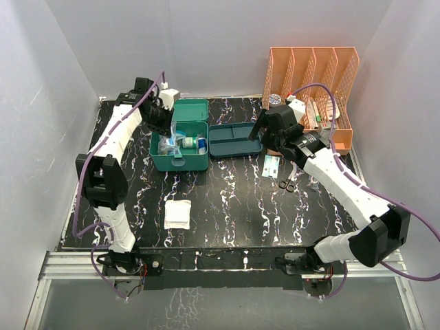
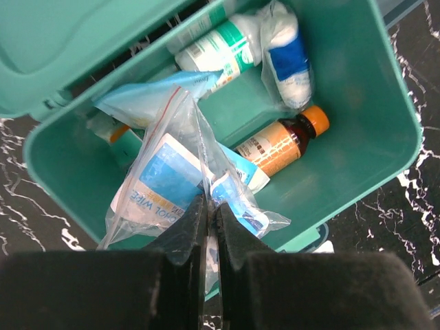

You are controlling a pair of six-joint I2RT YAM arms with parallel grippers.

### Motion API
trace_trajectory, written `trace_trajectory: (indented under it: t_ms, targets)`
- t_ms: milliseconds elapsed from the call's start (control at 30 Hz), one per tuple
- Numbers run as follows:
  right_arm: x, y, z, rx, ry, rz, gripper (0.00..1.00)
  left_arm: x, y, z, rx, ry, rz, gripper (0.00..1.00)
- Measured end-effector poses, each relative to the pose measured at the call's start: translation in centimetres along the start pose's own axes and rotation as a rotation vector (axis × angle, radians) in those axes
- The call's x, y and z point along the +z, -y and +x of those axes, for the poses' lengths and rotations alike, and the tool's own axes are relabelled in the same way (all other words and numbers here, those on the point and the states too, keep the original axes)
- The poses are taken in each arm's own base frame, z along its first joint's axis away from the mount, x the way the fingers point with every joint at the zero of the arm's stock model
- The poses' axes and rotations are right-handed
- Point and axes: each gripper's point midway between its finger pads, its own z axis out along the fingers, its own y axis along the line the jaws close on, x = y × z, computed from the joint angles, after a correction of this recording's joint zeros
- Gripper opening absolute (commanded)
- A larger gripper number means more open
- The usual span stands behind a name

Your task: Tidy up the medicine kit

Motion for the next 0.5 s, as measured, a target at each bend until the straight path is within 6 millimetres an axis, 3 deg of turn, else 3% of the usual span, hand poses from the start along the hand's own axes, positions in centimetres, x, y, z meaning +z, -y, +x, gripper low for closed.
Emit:
trace_trajectory:
  t_ms: [133,300,433,500]
  targets:
    - [-0.5,0.3,-0.2,0.005,0.008,0.006,0.98,2.1,-0.3,1.9,-0.016,-0.061,0.01,0.0]
    - [-0.9,0.6,-0.3,0.015,0.013,0.012,0.98,3.0,-0.8,3.1,-0.006,-0.093,-0.005,0.0]
    - [-1.0,0.8,-0.1,0.018,0.012,0.019,0.98,3.4,-1.4,4.1,0.009,-0.127,-0.032,0.43]
    - [-0.9,0.9,0.0,0.017,0.009,0.021,0.98,3.4,-1.7,4.1,0.016,-0.13,-0.046,0.51]
